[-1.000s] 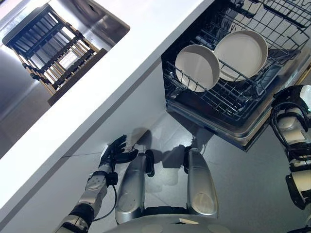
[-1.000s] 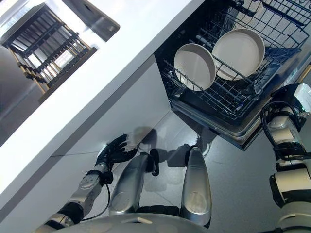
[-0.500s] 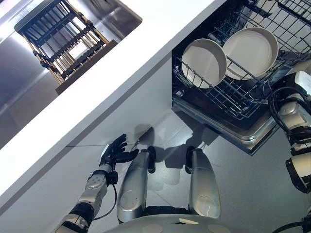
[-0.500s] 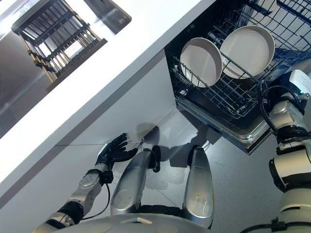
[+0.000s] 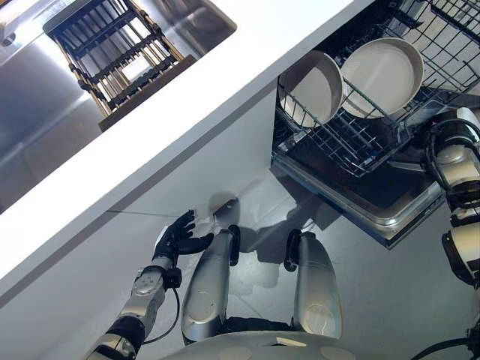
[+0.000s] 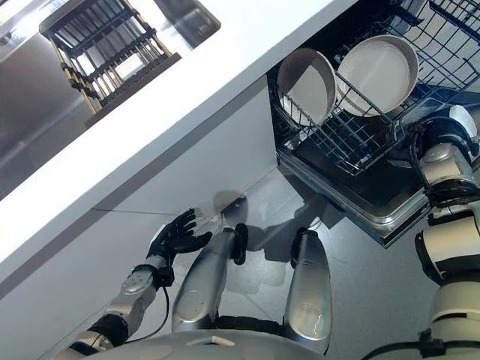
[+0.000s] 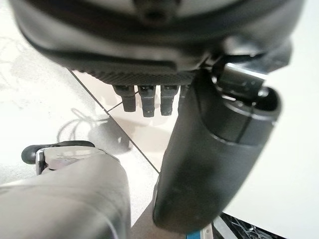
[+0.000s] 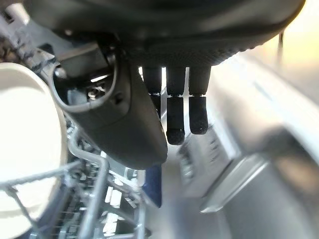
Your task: Pick up plates and place into dishwasher.
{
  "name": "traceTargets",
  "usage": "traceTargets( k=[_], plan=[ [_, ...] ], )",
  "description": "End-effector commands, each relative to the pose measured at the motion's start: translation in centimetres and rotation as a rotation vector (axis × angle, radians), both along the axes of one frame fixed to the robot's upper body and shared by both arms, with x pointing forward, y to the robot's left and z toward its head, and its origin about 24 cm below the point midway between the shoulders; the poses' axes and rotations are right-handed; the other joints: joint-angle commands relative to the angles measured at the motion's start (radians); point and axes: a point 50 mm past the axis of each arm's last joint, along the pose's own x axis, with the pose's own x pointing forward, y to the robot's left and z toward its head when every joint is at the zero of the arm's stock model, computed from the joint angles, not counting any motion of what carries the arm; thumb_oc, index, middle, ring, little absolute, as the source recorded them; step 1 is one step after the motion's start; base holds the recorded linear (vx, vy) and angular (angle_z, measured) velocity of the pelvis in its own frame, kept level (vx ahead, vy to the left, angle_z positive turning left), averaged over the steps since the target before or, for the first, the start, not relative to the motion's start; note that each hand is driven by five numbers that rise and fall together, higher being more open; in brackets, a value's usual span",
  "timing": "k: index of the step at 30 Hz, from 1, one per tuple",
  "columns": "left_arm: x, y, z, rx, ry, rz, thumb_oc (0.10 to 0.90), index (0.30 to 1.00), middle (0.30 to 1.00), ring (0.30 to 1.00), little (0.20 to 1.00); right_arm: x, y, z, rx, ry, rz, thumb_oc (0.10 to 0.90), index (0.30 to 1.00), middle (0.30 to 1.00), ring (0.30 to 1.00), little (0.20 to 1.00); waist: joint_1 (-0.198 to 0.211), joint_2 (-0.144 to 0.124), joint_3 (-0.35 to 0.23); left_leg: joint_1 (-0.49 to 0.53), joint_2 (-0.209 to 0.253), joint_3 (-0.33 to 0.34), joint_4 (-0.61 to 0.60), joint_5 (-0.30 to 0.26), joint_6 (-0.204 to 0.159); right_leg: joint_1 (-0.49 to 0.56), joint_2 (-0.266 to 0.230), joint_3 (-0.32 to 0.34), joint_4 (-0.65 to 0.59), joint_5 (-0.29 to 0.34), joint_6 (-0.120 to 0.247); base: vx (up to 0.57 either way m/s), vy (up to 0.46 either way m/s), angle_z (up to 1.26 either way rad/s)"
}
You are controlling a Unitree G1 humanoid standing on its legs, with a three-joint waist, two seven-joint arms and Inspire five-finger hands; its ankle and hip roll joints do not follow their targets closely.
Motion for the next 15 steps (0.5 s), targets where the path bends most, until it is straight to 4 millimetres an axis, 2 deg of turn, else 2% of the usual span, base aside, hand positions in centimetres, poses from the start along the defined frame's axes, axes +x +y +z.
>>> traceTargets(
  k=[1, 7, 12, 13, 15],
  plan=[
    [-0.7, 1.6, 1.6, 0.050, -0.087, -0.001, 0.800, 0.900, 0.900, 0.900, 0.900, 4.3, 6.9, 9.0, 0.262, -0.428, 0.331, 0.100, 0.300, 0.300, 0.300, 0.200, 0.071, -0.010, -0.053, 0.021, -0.064, 0.049, 0.040, -0.089, 0.118, 0.089, 0.005, -0.048, 0.012, -0.005, -0.045, 0.06, -0.001, 0.05],
    [-0.8, 1.4, 1.5, 0.055, -0.081, -0.016, 0.800, 0.900, 0.900, 0.900, 0.900, 4.9, 8.4, 9.5, 0.591, -0.539, 0.466, 0.100, 0.300, 0.300, 0.300, 0.200, 0.083, -0.004, -0.055, 0.032, -0.064, 0.044, 0.041, -0.094, 0.116, 0.101, -0.003, -0.055, 0.019, -0.014, -0.047, 0.05, -0.001, 0.05],
    [-1.3, 1.5, 1.3, 0.068, -0.058, -0.024, 0.800, 0.900, 0.900, 0.900, 0.900, 5.0, 9.7, 9.0, 1.087, -0.702, 0.659, 0.100, 0.300, 0.300, 0.300, 0.200, 0.089, -0.002, -0.062, 0.047, -0.064, 0.038, 0.056, -0.110, 0.113, 0.120, -0.008, -0.059, 0.030, -0.026, -0.047, 0.08, -0.017, 0.09],
    [-1.5, 1.6, 1.2, 0.072, -0.051, -0.030, 0.800, 0.900, 0.900, 0.900, 0.900, 4.8, 10.2, 9.3, 1.260, -0.779, 0.742, 0.100, 0.300, 0.300, 0.300, 0.200, 0.090, -0.001, -0.067, 0.051, -0.064, 0.038, 0.059, -0.115, 0.111, 0.128, -0.009, -0.060, 0.029, -0.028, -0.045, 0.08, -0.016, 0.07],
    [-1.6, 1.7, 1.1, 0.077, -0.042, -0.037, 0.800, 0.900, 0.900, 0.900, 0.900, 4.7, 10.3, 9.4, 1.340, -0.831, 0.773, 0.100, 0.300, 0.300, 0.300, 0.200, 0.090, 0.000, -0.073, 0.052, -0.064, 0.037, 0.065, -0.121, 0.110, 0.133, -0.009, -0.062, 0.031, -0.031, -0.043, 0.07, -0.023, 0.08]
  ],
)
